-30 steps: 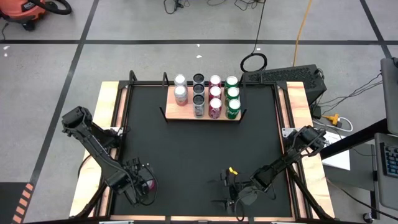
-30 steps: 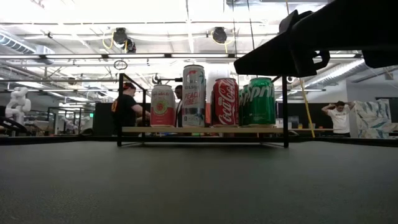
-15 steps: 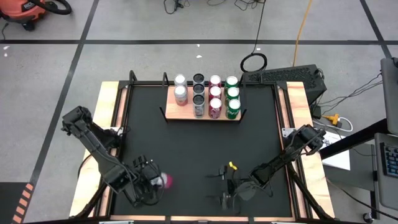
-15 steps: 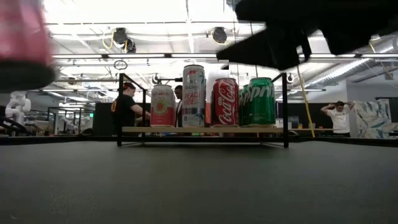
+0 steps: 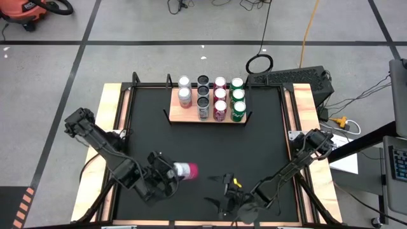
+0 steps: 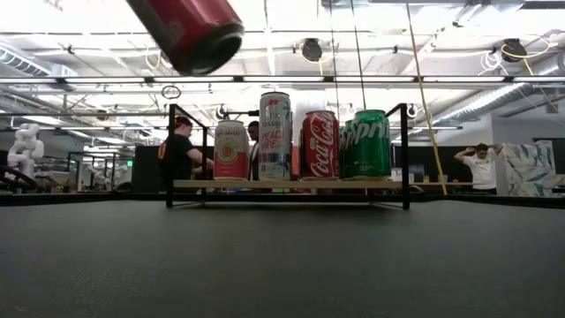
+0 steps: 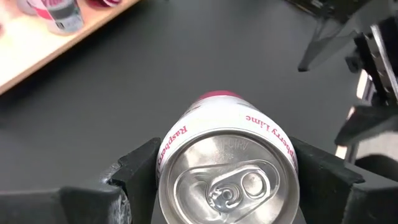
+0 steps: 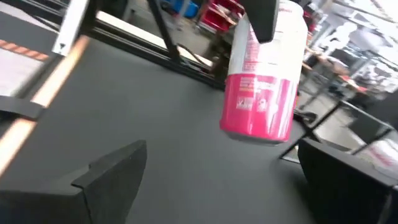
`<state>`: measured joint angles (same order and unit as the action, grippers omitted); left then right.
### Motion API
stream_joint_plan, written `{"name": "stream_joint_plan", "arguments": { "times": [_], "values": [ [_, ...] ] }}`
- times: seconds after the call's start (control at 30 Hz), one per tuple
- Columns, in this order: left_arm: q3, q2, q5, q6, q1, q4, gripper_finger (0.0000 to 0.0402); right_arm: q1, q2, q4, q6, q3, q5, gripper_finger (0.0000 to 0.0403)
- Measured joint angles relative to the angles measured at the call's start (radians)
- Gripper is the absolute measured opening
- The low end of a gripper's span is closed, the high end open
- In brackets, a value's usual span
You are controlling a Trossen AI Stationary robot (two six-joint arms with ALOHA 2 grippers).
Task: Place canned beverage on shelf
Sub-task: Put the pink soda can on the shelf
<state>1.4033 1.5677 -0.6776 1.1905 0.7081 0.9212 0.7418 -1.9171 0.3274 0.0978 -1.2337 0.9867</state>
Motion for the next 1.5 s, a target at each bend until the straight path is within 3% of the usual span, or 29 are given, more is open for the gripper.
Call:
{"name": "stream_joint_plan", "arguments": {
  "times": [0.3, 0.6, 1.3, 1.5],
  "values": [
    [0.0, 0.003, -0.049, -0.001, -0.048, -0.079, 0.0291, -0.024, 0.0, -0.049, 0.03, -0.037, 0.118, 0.0399],
    [0.0, 0.066, -0.055, -0.002, -0.095, -0.173, 0.0293, -0.09, 0.0, -0.056, 0.044, -0.037, 0.143, 0.04],
    [-0.001, 0.103, -0.056, -0.027, -0.099, -0.314, 0.0295, -0.176, 0.0, -0.123, -0.075, -0.037, -0.014, 0.0399],
    [-0.001, 0.106, -0.057, -0.025, -0.099, -0.314, 0.0295, -0.185, 0.0, -0.123, -0.131, -0.037, -0.051, 0.038]
  ]
}}
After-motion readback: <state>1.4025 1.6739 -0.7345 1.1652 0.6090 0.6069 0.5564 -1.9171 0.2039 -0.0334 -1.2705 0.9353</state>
